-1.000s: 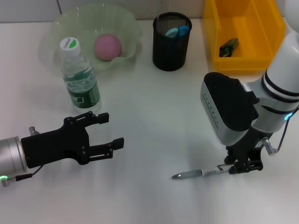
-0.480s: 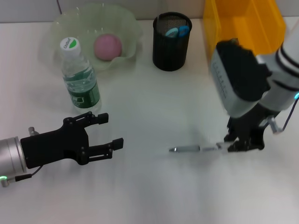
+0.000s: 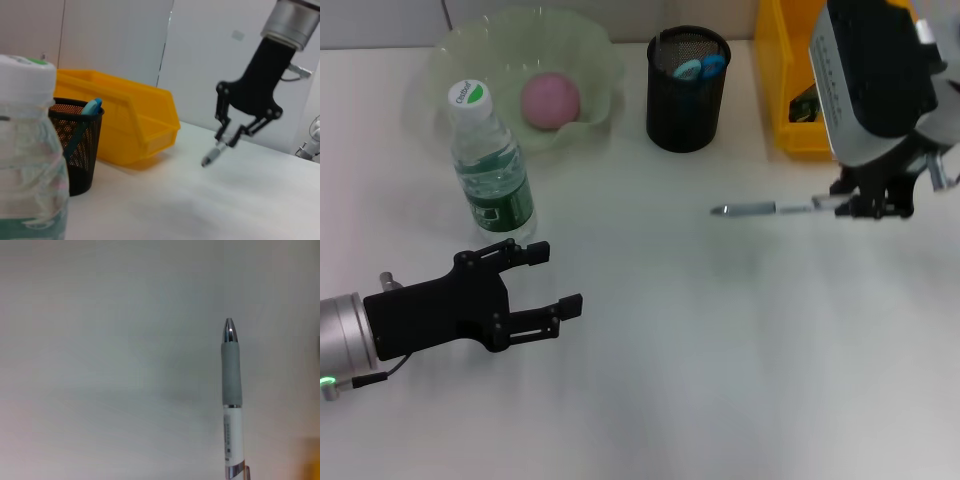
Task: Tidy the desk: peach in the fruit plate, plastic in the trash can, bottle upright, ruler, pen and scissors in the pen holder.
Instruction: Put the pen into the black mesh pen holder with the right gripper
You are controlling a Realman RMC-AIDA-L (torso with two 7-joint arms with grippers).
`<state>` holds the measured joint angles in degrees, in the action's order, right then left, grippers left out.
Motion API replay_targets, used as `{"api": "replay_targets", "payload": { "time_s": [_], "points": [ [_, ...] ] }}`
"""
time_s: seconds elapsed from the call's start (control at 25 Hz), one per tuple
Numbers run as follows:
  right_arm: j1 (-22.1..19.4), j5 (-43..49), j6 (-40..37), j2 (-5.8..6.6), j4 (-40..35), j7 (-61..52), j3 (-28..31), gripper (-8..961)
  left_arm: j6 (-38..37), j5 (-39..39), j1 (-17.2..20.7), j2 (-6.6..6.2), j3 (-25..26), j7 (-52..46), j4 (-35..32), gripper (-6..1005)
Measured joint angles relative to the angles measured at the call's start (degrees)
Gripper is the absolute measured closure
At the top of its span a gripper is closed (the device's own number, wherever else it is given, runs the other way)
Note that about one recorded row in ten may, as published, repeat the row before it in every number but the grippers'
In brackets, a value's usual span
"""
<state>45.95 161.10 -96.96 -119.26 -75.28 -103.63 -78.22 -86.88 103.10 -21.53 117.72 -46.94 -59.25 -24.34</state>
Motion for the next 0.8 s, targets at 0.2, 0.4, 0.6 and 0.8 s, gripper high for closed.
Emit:
{"api": "replay_targets", "payload": {
  "time_s": [0.2,0.4,0.6,0.8],
  "points": [
    [-0.2,3.8,3.7,-0.04,-2.2,2.3,-0.7,784,0.5,0.0,-0.1,0.02,0.1,0.0,0.1,157],
    [-1.6,5.7,9.7,-0.35,-2.7,6.3,-3.4,783,0.7,0.0,-0.1,0.05,0.1,0.0,0.1,156],
    [-2.9,6.0,12.3,-0.43,-4.7,9.0,-7.3,783,1.2,0.0,-0.3,0.05,0.2,0.0,0.1,156],
    [-5.0,6.1,14.2,-0.49,-9.2,12.5,-10.2,783,1.2,0.0,-0.4,0.04,0.3,0.1,0.0,156]
  ]
}}
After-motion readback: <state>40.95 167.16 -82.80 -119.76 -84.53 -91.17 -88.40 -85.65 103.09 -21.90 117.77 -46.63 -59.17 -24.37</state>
